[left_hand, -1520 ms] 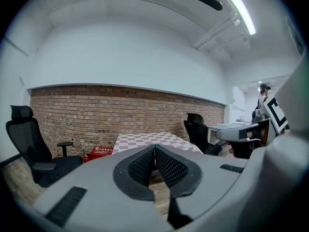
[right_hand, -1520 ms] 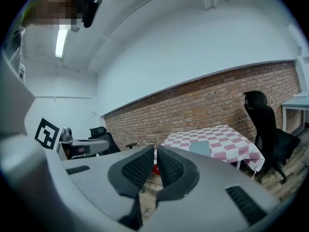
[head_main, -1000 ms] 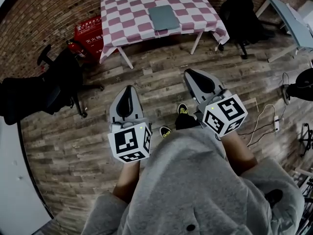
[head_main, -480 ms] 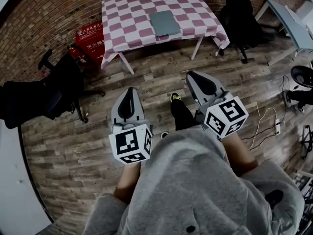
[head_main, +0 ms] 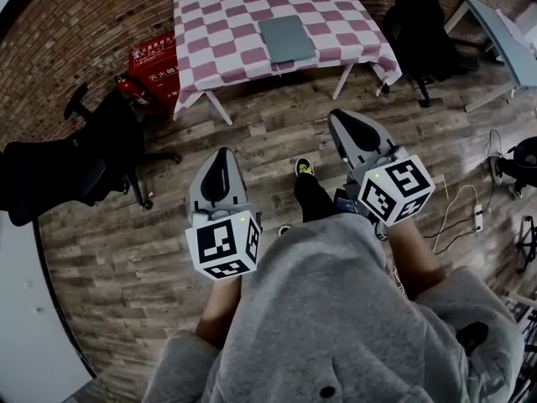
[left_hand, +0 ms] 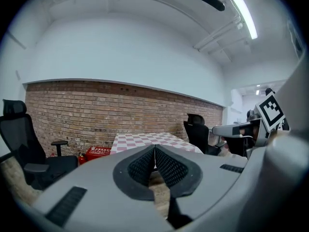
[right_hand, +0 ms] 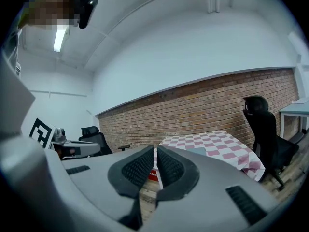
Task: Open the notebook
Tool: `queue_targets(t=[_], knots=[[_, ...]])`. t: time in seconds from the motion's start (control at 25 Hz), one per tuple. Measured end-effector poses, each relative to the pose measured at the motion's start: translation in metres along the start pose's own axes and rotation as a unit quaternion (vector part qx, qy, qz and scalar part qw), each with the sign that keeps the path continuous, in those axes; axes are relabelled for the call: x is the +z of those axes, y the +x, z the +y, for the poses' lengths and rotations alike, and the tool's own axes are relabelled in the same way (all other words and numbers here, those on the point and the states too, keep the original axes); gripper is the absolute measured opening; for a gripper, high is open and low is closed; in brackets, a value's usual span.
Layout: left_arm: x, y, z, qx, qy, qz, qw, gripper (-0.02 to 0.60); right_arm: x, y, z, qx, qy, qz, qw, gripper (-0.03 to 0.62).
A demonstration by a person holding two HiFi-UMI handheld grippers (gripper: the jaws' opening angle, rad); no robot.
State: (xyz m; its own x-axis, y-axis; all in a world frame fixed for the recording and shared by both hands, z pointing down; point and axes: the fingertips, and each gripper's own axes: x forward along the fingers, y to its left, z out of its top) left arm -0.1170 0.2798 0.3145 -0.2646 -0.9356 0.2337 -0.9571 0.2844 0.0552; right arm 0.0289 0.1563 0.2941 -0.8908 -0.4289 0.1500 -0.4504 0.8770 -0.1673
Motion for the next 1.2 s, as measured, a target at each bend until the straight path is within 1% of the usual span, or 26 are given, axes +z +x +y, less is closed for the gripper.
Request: queue_targets(t=[0.36,0.88,1.2], knots=[[0.003,0.055,0.003,-0.008,0.004,0.017,0.9998,0.012,0.000,0.043,-0.037,0.000,0.011,0.012,1.000,0.035],[0.015,0.162,0.001,-0.011,0.003,0.051,0.9986,0.012,0.010,0.119,-0.115,0.005,0.036,0.033,0.999,0.037],[0.028,0.211,-0.007,-0.006,0.008,0.062,0.9980,0.012,0.016,0.151,-0.159,0.011,0.053,0.040,0.998,0.035]])
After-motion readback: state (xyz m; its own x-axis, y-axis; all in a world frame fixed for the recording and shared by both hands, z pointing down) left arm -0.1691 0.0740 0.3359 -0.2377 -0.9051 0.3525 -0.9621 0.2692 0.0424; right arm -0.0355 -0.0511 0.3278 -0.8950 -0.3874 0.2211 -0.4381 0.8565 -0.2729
